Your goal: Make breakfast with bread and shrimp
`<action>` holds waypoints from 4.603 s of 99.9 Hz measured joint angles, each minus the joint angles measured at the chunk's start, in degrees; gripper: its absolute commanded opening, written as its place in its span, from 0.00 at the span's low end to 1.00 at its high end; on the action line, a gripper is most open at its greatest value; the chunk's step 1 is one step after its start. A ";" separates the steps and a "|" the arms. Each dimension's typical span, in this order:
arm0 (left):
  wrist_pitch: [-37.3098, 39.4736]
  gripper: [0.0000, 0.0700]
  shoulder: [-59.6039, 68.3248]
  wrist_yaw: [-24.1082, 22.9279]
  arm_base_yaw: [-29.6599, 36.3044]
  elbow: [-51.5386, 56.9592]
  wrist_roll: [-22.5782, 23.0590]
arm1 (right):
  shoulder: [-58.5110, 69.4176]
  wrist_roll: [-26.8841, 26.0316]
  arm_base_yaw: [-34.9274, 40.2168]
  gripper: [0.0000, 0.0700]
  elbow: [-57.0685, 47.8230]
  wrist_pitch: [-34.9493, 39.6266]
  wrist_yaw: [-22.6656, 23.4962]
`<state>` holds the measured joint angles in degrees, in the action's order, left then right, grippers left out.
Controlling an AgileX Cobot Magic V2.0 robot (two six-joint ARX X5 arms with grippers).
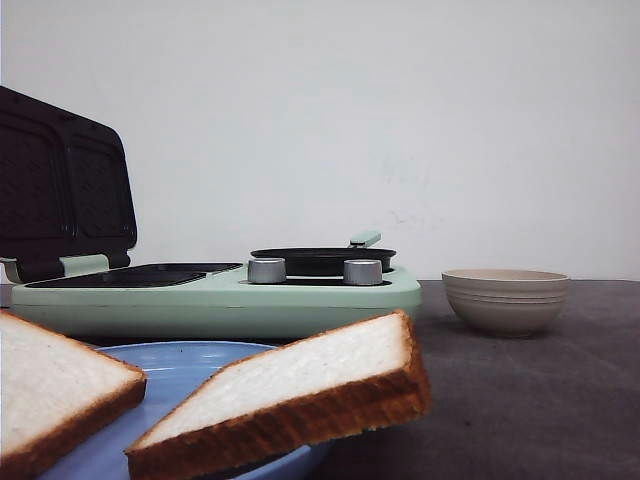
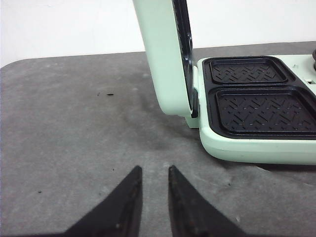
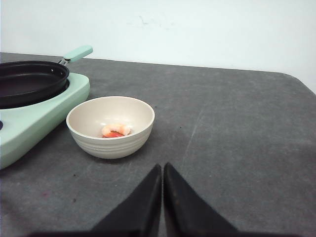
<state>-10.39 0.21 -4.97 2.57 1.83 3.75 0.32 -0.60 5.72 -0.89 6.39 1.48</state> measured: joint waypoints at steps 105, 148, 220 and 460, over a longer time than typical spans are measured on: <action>0.00 0.02 0.02 0.00 0.00 0.00 -0.26 | 0.00 0.00 0.00 0.00 0.00 0.00 0.00; 0.00 0.02 0.02 0.00 0.00 0.00 -1.38 | 0.00 0.00 0.00 0.00 0.00 0.00 0.00; 3.76 0.02 0.02 -0.87 0.00 0.07 -12.50 | 0.00 -7.34 0.00 0.00 -0.04 -2.27 -1.33; -49.16 0.69 51.43 27.80 6.27 36.06 -21.66 | 30.08 -22.21 -0.04 0.00 -28.59 19.96 24.06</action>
<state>-59.55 51.64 22.83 8.84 37.89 -17.91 30.39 -22.81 5.67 -29.47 26.35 25.54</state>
